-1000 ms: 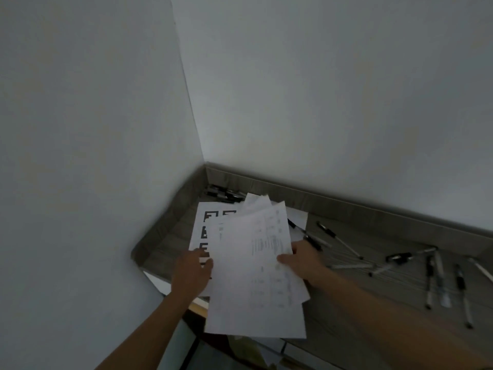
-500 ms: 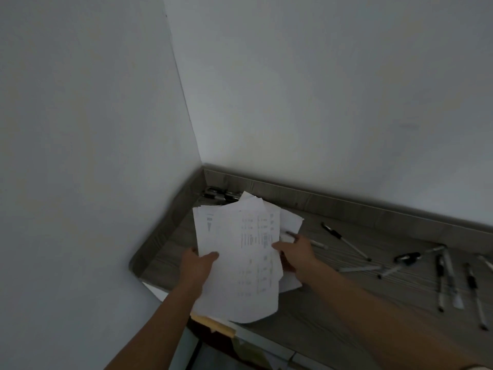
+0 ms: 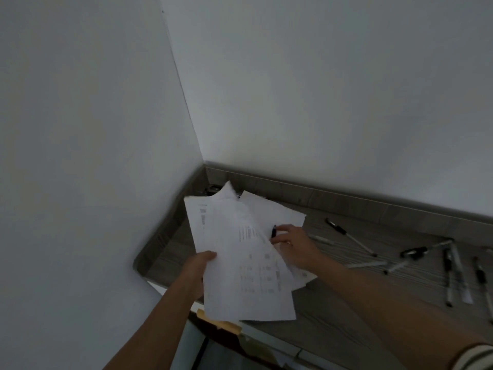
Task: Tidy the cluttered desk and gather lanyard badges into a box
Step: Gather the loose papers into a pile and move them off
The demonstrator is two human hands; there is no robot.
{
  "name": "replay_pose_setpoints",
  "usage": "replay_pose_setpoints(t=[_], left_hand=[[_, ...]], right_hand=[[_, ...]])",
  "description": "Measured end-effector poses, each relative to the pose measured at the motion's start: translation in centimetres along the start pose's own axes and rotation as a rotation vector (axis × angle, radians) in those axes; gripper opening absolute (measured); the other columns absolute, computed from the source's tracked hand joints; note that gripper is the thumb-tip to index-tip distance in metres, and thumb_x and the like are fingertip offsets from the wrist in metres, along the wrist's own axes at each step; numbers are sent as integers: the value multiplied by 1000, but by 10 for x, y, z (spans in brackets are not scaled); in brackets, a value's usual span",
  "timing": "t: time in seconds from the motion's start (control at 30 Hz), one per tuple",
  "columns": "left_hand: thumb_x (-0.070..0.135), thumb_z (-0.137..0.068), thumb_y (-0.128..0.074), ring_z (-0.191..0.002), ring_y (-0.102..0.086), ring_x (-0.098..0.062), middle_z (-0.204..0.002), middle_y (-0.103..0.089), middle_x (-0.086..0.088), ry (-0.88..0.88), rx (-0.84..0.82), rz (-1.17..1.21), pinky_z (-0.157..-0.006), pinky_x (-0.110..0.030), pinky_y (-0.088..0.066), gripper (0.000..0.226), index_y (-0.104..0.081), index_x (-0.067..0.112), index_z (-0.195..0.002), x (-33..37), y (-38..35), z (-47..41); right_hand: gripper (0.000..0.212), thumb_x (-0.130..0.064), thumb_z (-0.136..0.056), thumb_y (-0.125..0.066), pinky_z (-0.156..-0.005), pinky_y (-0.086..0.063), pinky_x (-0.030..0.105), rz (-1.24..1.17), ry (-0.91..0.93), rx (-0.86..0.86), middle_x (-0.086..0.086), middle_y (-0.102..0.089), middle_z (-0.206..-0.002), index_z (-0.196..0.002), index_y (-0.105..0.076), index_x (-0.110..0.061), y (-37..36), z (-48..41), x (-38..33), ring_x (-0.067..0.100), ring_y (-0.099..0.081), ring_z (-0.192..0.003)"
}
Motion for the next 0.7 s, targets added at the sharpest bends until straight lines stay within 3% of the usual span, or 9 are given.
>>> replay_pose_setpoints(t=[0.07, 0.17, 0.23, 0.37, 0.5, 0.57, 0.7], left_hand=[[18, -91, -62, -105, -57, -37, -115, -62, -20, 64, -30, 35, -92, -51, -48, 28, -60, 3, -114, -3, 4, 2], [16, -91, -60, -102, -58, -37, -114, -62, -20, 94, -42, 57, -83, -49, -50, 27, -60, 3, -115, -8, 8, 4], [14, -91, -58, -93, -59, -36, -107, -63, -19, 91, -35, 49, -72, -44, -50, 23, -61, 3, -111, -10, 9, 5], [14, -88, -58, -88, -59, -35, -101, -64, -18, 60, -1, -40, -68, -40, -50, 16, -62, 7, -102, -5, 12, 6], [12, -87, -62, -93, -62, -37, -101, -67, -19, -88, 67, -131, -74, -42, -54, 18, -64, 4, -103, 6, 19, 3], [7, -87, -65, -90, -64, -33, -97, -68, -14, -218, 95, -169, -72, -38, -55, 18, -63, 4, -105, 13, 19, 3], [3, -89, -63, -80, -63, -18, -91, -66, -1, -381, 103, -367, -58, -24, -50, 13, -63, 11, -100, 20, 2, 1]], right_hand=[[29, -23, -99, -49, -117, -15, 43, 278, 34, -91, -6, -23, -156, -120, -68, -25, -12, -1, 9, 20, -13, -145], [39, -43, -99, -42, -115, -11, 55, 554, 21, -96, 0, -6, -163, -135, -53, -36, -23, -2, 18, 27, 5, -149], [40, -44, -99, -39, -115, -18, 56, 549, -37, -35, 3, -11, -162, -135, -52, -35, -18, -6, 20, 28, -3, -148], [34, -33, -97, -43, -102, -40, 43, 513, -173, 67, 8, -43, -145, -123, -61, -21, 15, -10, 37, 26, -42, -128], [38, -26, -93, -44, -101, -36, 47, 846, -401, 182, 10, -42, -142, -128, -55, -19, 58, 5, 66, 31, -36, -131], [36, -26, -92, -46, -98, -39, 43, 862, -375, 215, 10, -43, -140, -126, -56, -17, 63, 8, 63, 30, -37, -129], [38, -28, -96, -52, -92, -41, 30, 316, -279, 220, 15, -55, -130, -125, -57, -4, 30, 9, 33, 27, -51, -116]])
Point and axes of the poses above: each hand's wrist, its own z-axis away from the middle knuckle, its own y-axis out of the back of the hand, x = y × z, the point moved 5 cm from there along -z, towards the middle knuckle
